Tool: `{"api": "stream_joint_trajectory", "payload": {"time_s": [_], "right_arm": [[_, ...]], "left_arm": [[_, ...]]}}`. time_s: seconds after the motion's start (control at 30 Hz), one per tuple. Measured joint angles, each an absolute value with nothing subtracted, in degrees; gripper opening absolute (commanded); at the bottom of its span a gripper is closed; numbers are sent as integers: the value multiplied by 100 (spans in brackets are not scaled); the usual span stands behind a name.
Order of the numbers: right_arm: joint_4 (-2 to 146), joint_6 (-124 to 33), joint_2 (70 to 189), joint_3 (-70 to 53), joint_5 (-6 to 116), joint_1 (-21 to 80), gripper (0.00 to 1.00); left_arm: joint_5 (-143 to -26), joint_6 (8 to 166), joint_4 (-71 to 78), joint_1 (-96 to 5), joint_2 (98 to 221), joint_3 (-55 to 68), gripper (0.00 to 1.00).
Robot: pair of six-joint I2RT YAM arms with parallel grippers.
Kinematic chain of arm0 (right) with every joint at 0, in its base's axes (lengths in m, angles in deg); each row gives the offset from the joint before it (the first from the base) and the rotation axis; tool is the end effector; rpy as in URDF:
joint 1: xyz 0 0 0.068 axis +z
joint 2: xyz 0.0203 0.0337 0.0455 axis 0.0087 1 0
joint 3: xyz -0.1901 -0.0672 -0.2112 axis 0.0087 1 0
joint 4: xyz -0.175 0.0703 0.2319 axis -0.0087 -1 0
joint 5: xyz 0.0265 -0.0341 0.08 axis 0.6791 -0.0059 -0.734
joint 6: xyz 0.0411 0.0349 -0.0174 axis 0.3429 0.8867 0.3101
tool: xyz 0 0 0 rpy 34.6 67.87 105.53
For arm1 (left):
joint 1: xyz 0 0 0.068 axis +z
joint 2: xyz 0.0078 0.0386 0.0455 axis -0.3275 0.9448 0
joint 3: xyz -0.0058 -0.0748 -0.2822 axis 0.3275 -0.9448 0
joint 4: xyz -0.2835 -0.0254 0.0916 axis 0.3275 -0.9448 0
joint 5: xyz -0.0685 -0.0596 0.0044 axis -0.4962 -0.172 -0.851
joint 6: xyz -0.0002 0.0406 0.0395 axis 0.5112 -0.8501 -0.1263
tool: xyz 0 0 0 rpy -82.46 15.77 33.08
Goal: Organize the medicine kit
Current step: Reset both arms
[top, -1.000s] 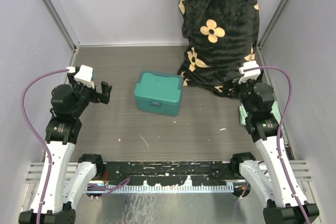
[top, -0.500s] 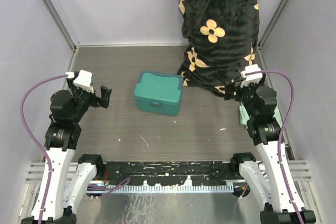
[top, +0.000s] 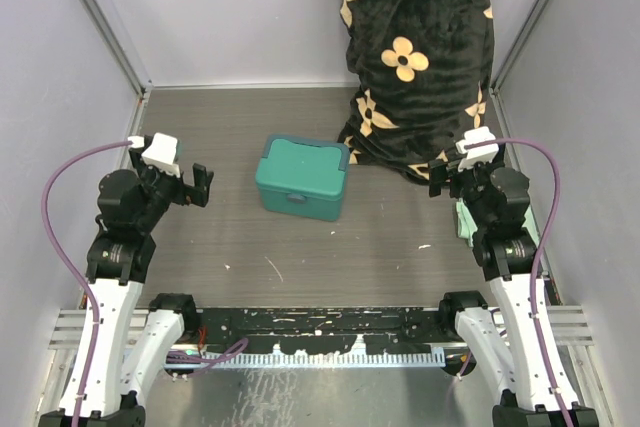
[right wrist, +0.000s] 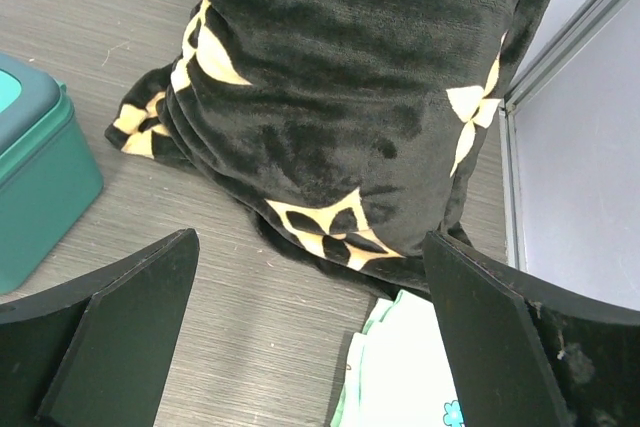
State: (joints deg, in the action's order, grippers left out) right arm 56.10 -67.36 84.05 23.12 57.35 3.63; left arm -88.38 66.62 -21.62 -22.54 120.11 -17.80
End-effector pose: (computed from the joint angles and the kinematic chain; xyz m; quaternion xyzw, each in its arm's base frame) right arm 0.1755 0.0133 0.3631 -0.1493 0.7413 -0.0310 0.6536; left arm 0.1670 -0.0184 0.3762 0.1464 0.7573 -0.0555 0.6340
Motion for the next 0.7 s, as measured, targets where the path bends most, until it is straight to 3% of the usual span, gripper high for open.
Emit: {"api": "stream_joint_trajectory", "payload": {"time_s": [0.7], "right_arm": [[5523,-6906,8352,2376,5715,337,100]], "left_arm": [[-8838,6656,-2162,-2254,12019,-1795,98]]}}
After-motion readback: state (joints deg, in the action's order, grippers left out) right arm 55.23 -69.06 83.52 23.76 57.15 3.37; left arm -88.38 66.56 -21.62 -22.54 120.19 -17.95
